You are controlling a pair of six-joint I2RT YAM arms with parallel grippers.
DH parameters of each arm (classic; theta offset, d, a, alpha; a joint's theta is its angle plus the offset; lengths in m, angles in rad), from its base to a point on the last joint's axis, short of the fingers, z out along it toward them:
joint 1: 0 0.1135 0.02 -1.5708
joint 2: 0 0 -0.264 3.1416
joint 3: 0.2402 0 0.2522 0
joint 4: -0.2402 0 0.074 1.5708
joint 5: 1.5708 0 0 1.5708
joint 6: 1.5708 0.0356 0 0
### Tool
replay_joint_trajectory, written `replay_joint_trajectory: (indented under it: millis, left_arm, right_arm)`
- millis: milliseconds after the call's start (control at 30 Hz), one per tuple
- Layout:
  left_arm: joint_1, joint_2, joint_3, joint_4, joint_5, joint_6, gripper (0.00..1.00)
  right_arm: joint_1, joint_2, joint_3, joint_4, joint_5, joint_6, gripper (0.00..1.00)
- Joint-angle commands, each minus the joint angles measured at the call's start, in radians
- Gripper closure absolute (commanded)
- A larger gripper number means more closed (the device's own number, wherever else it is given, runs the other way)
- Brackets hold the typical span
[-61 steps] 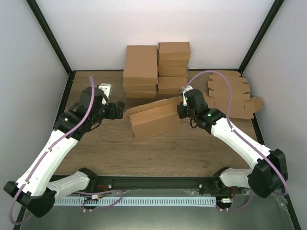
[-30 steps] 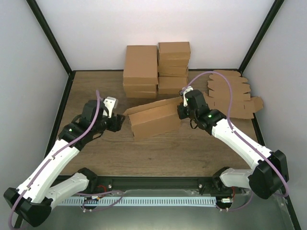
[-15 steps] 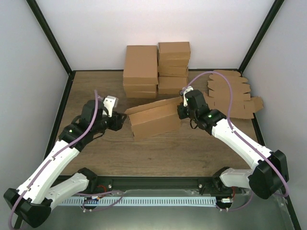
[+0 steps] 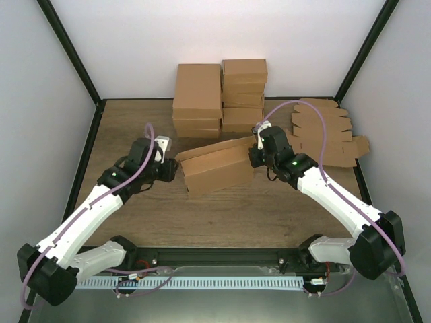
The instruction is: Fold the paper box
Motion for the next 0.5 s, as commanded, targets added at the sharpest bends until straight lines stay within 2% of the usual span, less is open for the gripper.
replay_joint_trajectory:
  millis: [0,167,233,300,467]
  left_arm:
    - [0.004,0.003,-0.010,0.010,-0.073,-0.007,0.53]
    - [0.004,0.029,0.002,0.004,-0.072,0.000,0.65]
    - [0.004,0.033,0.015,-0.002,-0.057,-0.004,0.77]
    - [0.004,0.035,0.034,-0.007,-0.025,-0.016,0.94]
    - [0.004,0.060,0.094,-0.062,0.028,-0.125,0.96]
  right_arm:
    - [0.005,-0.015,0.002,0.005,-0.018,0.020,0.99]
    - [0.005,-0.018,-0.002,0.004,-0.017,0.024,0.99]
    - [0.005,-0.019,-0.002,0.003,-0.022,0.026,0.99]
    - [0.005,-0.020,-0.002,0.001,-0.023,0.031,0.99]
    - [0.005,-0.011,0.002,-0.010,-0.041,0.044,0.99]
